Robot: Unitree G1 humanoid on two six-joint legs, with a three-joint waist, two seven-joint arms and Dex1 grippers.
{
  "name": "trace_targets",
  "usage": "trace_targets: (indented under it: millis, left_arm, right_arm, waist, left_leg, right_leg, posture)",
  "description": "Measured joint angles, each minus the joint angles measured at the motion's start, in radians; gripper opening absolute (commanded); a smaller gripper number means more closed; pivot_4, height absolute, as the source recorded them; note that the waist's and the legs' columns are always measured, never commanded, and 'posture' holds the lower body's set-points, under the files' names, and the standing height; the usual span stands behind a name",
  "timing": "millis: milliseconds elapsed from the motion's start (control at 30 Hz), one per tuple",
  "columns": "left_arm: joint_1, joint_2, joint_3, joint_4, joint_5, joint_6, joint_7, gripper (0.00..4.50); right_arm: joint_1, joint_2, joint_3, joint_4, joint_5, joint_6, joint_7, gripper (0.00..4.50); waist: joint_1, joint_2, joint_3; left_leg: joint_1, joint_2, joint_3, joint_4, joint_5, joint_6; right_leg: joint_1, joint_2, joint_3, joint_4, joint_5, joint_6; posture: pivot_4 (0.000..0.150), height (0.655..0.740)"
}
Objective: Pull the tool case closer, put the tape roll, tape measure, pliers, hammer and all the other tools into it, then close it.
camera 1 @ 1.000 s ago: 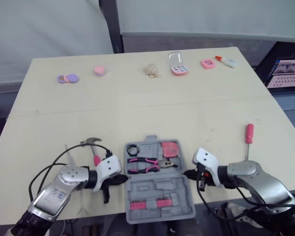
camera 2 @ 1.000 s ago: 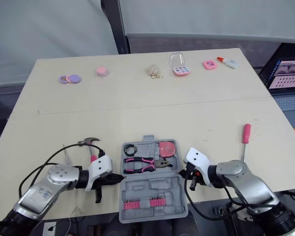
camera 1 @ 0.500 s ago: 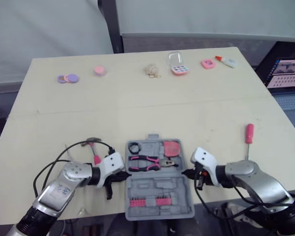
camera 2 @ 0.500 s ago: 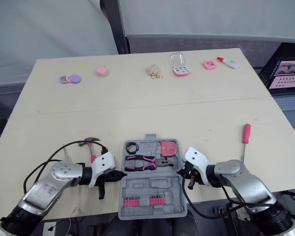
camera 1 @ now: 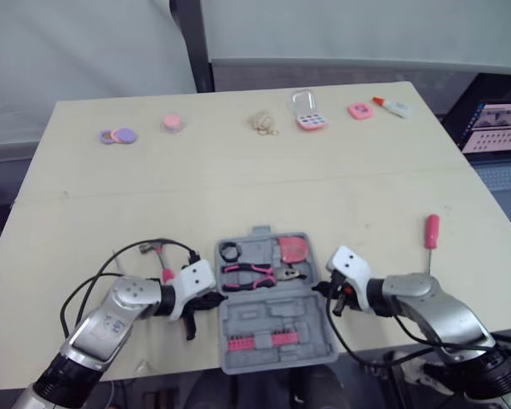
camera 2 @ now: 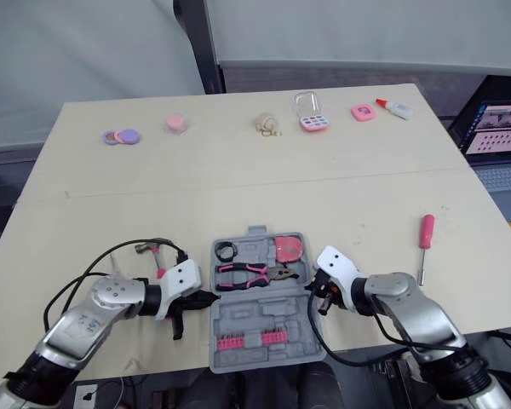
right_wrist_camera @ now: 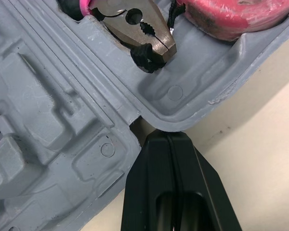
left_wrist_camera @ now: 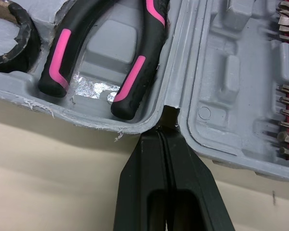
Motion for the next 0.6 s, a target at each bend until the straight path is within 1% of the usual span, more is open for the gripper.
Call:
trace_targets:
  millis: [200,600]
  left_arm:
    - [-0.026,-0.008,0.006,0.029,0.01,-0.009,0.013,0.04]
    - [-0.029,-0.012,0.019,0.047,0.012,-0.021,0.017,0.04]
  right_arm:
    - [-0.011,0.019,-0.001,0.013,-0.004,0.0,-0.013,0.0]
    - [-0.041,0.061,-0.003,0.059,-0.028,-0.027,-0.045,0.0]
  waist:
    - [-0.002,0.0,0.0]
    - [-0.004,-0.001,0.0]
  left_leg:
    - [0.0,0.0,0.0,0.0,0.0,0.0]
    - [0.0,0.0,0.001,0.0,0.0,0.0]
  right_leg:
    - [0.0,0.0,0.0,0.0,0.0,0.0]
    - [0.0,0.001,0.0,0.0,0.0,0.0]
  posture:
    - [0.15,0.74]
    - [0.15,0.74]
